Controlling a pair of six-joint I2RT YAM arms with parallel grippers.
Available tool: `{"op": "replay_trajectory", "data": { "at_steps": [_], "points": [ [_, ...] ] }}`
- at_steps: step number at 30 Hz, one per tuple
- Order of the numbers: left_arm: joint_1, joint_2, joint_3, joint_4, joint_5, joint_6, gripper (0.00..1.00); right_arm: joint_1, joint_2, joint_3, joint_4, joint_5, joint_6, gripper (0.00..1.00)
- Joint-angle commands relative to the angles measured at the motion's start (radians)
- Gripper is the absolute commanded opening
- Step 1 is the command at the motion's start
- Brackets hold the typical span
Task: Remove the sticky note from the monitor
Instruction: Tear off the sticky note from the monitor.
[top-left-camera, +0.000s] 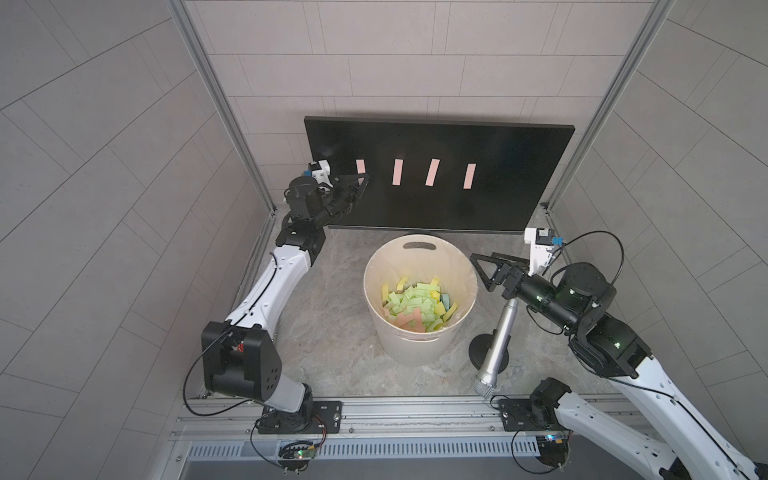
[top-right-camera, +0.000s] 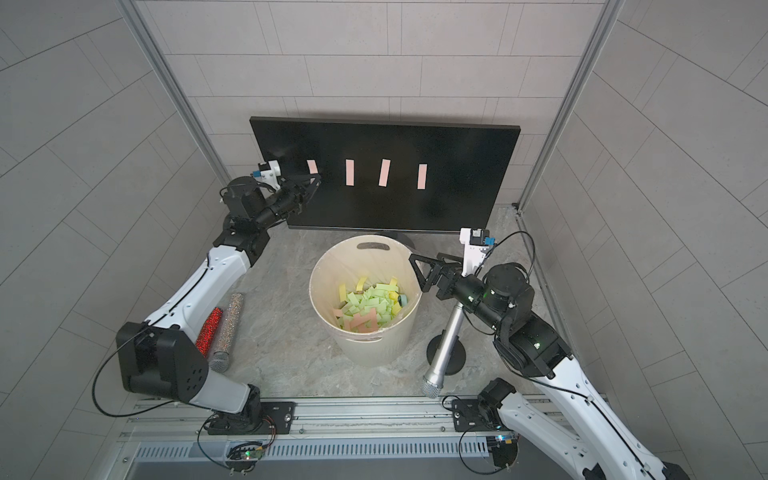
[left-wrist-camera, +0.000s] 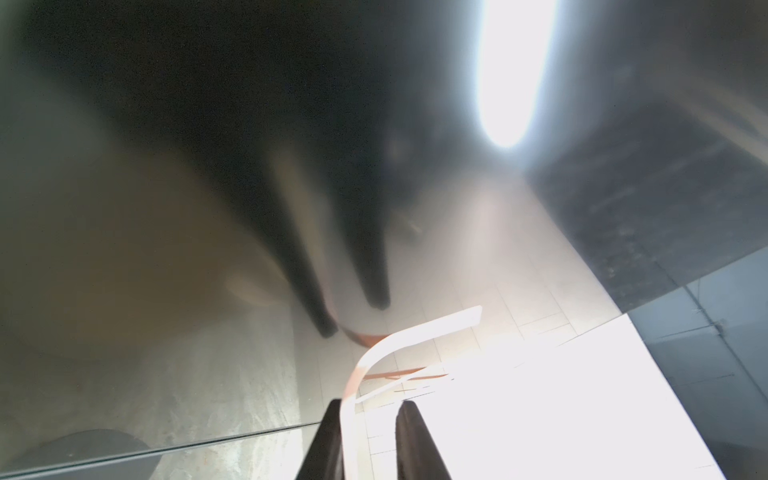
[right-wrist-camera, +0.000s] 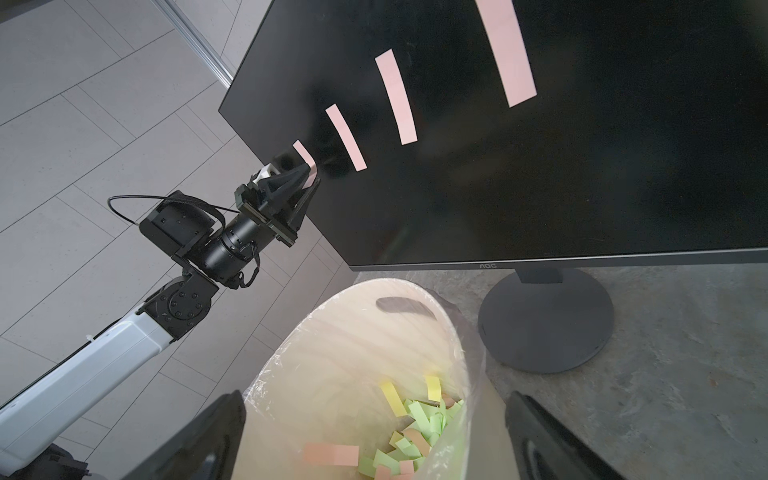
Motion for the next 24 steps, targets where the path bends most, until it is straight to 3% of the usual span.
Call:
{"op": "replay_trajectory", "data": {
  "at_steps": [1,9,24],
  "points": [
    [-0.004,-0.022,-0.02,0.004,-0.005,0.006,0.14,-0.005,-0.014,-0.015,0.012,-0.006,0.009,1.0],
    [-0.003,-0.045,-0.027,-0.022,0.001,0.018,0.0,-0.004,-0.021,-0.016,0.011,-0.005,0.015,1.0],
    [-0.006,-0.15,-0.095,-0.053,0.057,0.011,0.0,-0.004,-0.033,-0.02,0.003,0.002,0.021,1.0]
  ]
}}
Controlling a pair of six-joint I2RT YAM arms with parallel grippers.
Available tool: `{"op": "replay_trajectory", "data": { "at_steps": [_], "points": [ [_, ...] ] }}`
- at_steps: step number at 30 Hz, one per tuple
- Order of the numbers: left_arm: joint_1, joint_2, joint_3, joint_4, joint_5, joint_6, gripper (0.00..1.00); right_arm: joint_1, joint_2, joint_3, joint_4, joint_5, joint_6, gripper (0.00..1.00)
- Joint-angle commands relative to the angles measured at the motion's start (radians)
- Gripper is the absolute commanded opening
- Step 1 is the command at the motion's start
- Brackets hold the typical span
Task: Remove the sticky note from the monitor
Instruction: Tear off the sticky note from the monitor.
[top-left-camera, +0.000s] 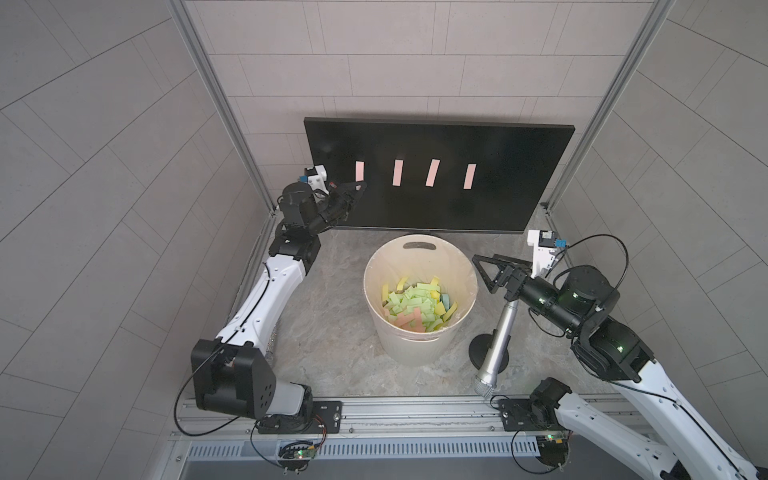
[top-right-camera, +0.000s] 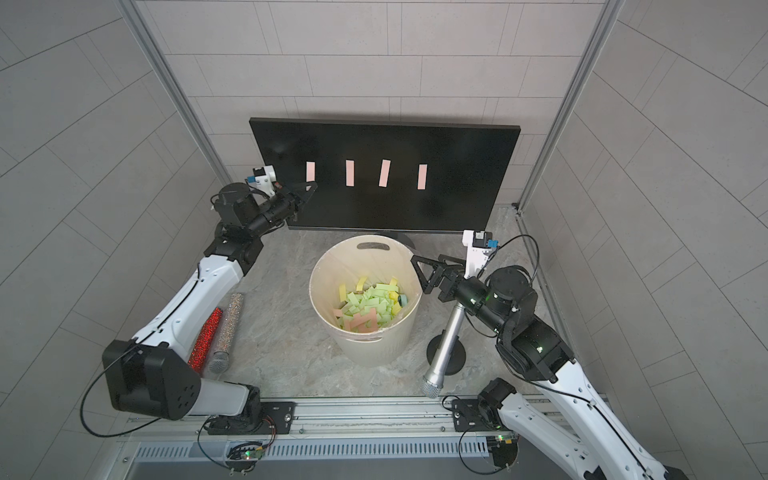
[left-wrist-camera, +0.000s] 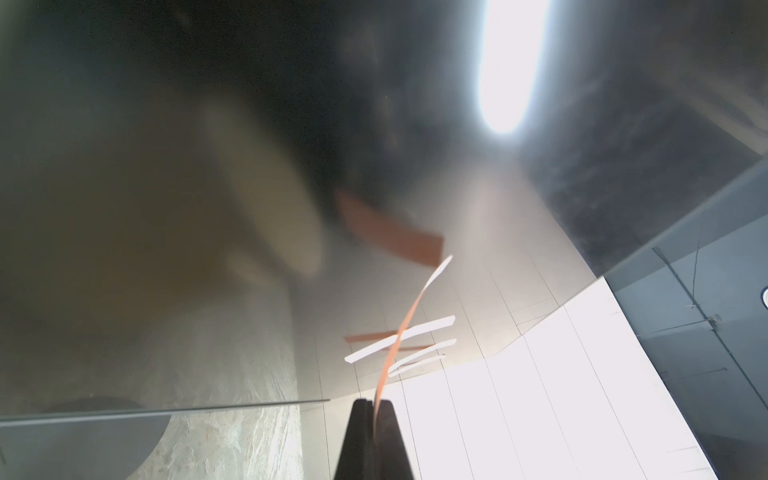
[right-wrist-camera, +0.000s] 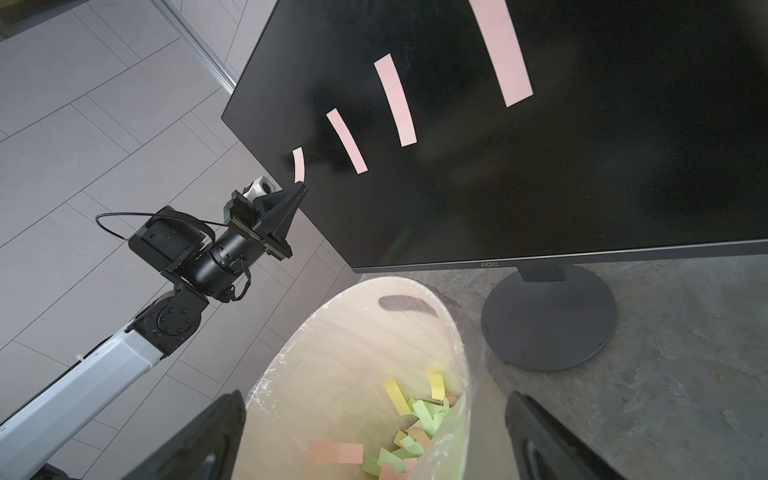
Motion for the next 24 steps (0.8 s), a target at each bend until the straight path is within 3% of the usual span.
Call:
{"op": "replay_trajectory", "data": {
  "at_steps": [1,15,24],
  "points": [
    [-0.007,-0.058,-0.028,-0.024,0.03,0.015,0.0,-0.004,-0.011,-0.007,0.003,0.002,0.004,1.0],
    [-0.016,-0.257,-0.085,-0.2,0.119,0.091,0.0,-0.006,-0.014,-0.007,0.003,0.004,0.005,1.0],
    [-0.101,-0.333,-0.064,-0.378,0.154,0.209,0.0,-0.006,-0.011,-0.007,0.003,0.005,0.008,1.0]
  ]
}}
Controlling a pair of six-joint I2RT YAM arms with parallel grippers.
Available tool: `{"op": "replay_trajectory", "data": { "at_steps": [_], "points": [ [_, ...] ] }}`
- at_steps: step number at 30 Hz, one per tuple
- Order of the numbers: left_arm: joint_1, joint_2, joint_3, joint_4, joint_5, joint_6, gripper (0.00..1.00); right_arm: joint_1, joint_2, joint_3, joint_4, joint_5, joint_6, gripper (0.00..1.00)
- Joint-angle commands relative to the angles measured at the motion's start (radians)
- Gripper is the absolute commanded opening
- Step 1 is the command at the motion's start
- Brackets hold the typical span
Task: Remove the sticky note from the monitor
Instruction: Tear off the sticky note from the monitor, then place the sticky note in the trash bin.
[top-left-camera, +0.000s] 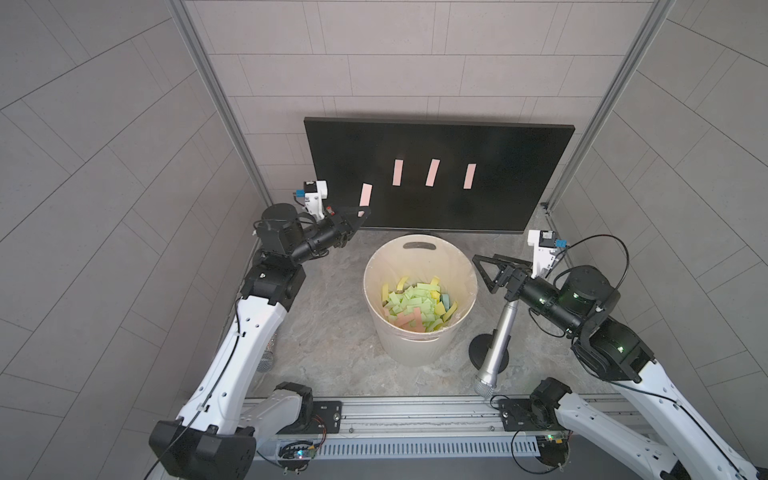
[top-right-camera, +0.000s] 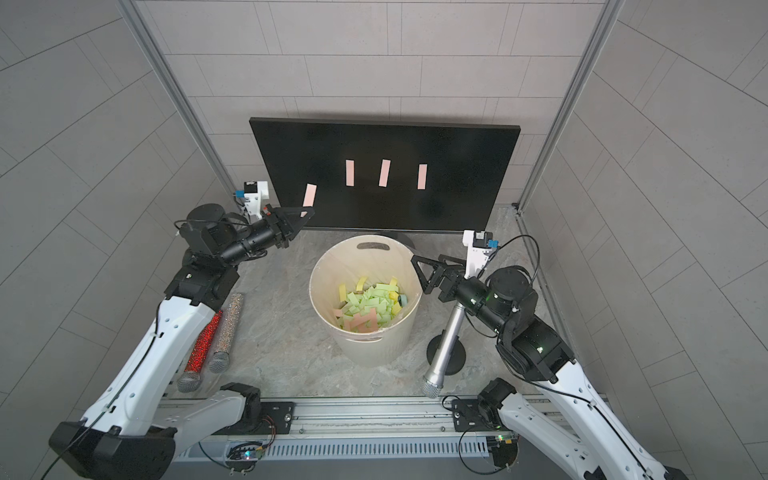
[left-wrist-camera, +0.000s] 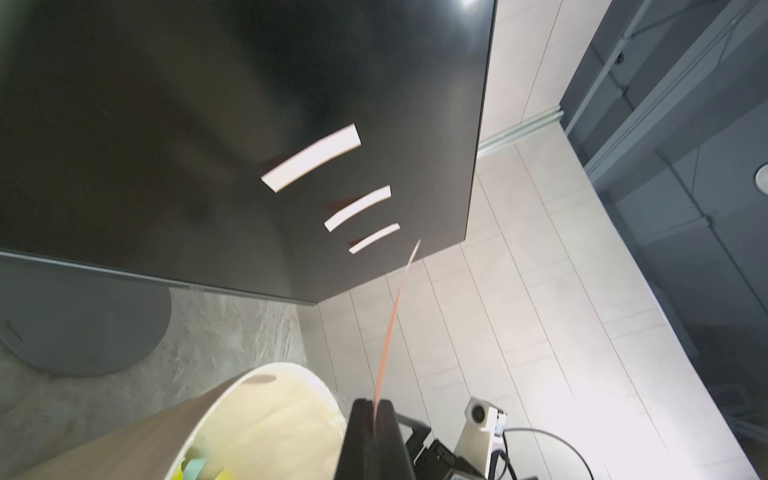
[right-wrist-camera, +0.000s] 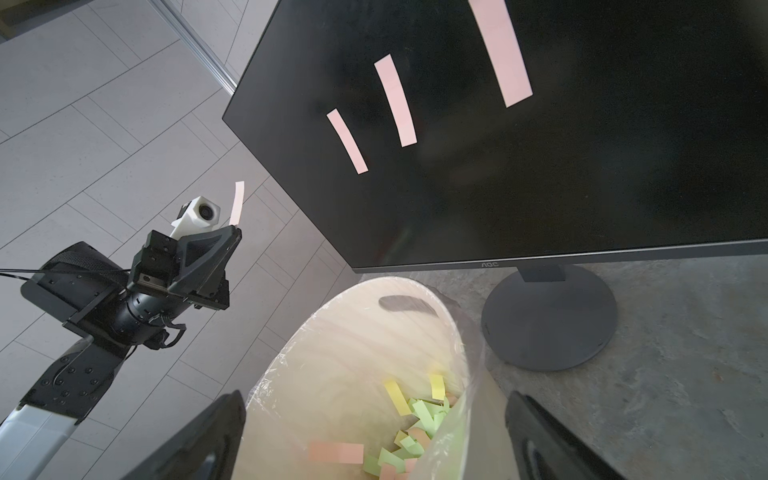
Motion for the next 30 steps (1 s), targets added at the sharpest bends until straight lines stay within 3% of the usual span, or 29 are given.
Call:
{"op": "replay_trajectory", "data": {
  "at_steps": [1,14,21,25,30],
  "points": [
    [-0.042,-0.031,0.007,-0.099,0.026,0.078,0.0,-0.006,-0.01,-0.006,0.004,0.005,0.007,1.0],
    [-0.305,-0.078,-0.041,-0.259,-0.096,0.213,0.02,-0.007,-0.01,-0.011,0.005,0.014,0.006,1.0],
    [-0.396,-0.069,-0.056,-0.319,-0.156,0.255,0.06,-0.012,-0.004,-0.009,0.006,0.02,0.003,1.0],
    [-0.424,-0.053,-0.054,-0.347,-0.176,0.276,0.12,-0.017,0.003,-0.004,0.007,0.021,0.0,1.0],
    [-0.43,-0.038,-0.045,-0.366,-0.185,0.281,0.27,-0.027,0.016,0.014,0.007,0.021,-0.012,1.0]
  ]
}}
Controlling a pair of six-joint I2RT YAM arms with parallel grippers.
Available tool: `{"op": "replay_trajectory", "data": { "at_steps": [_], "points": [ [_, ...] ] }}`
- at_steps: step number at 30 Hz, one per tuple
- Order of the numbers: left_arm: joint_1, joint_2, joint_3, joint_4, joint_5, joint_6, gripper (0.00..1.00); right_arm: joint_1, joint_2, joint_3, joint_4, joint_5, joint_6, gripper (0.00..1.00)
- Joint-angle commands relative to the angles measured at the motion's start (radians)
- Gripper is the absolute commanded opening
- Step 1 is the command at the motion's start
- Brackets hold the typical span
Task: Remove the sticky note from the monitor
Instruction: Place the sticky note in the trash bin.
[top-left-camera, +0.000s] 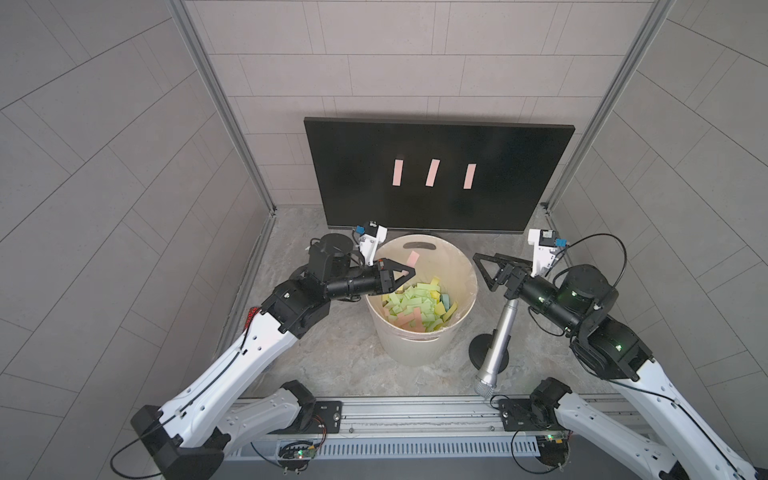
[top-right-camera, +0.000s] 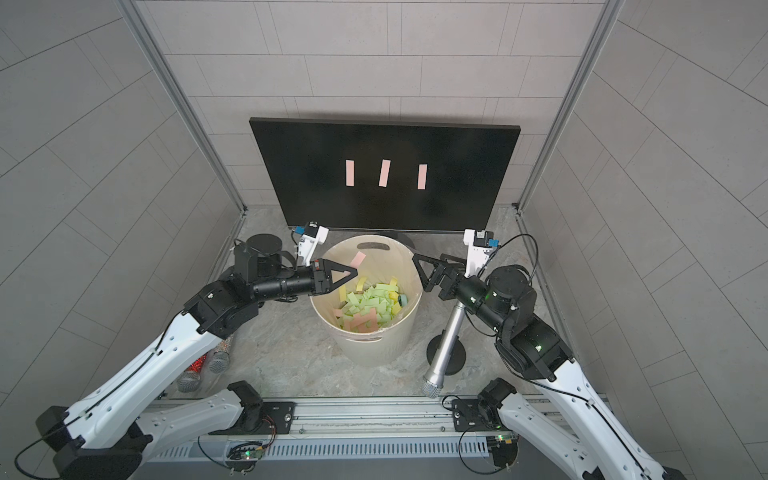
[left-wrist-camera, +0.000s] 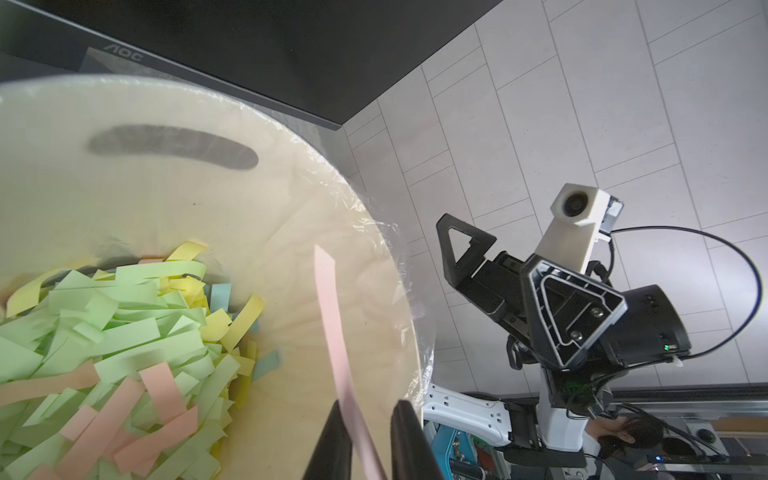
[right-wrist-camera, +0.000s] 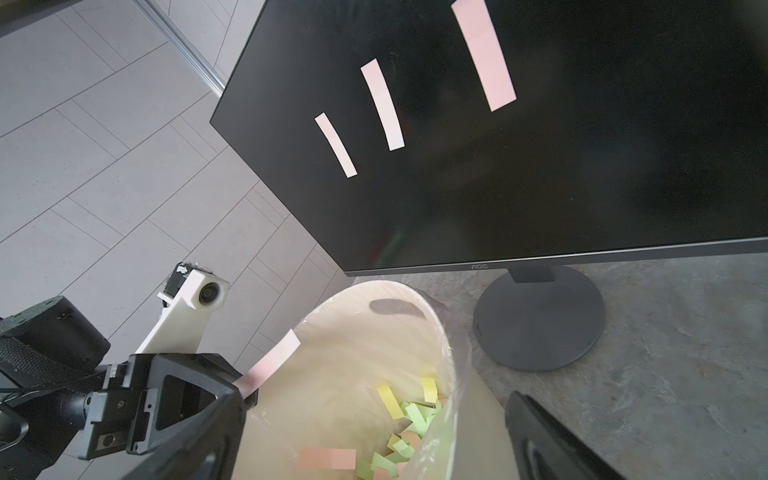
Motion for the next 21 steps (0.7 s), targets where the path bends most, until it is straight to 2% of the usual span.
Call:
{"op": "replay_trajectory", "data": {
  "at_steps": [1,14,21],
  "points": [
    [-0.006,0.007,0.005,-0.035,-0.018,0.023,0.3,-0.011,0.006,0.021,0.007,0.012,-0.012,1.0],
    [-0.006,-0.001,0.021,-0.051,-0.032,0.068,0.57,-0.057,0.074,0.074,0.022,-0.013,-0.018,1.0],
    [-0.005,-0.015,0.027,-0.053,-0.043,0.076,0.63,-0.117,0.138,0.108,0.051,-0.043,-0.004,1.0]
  ]
}}
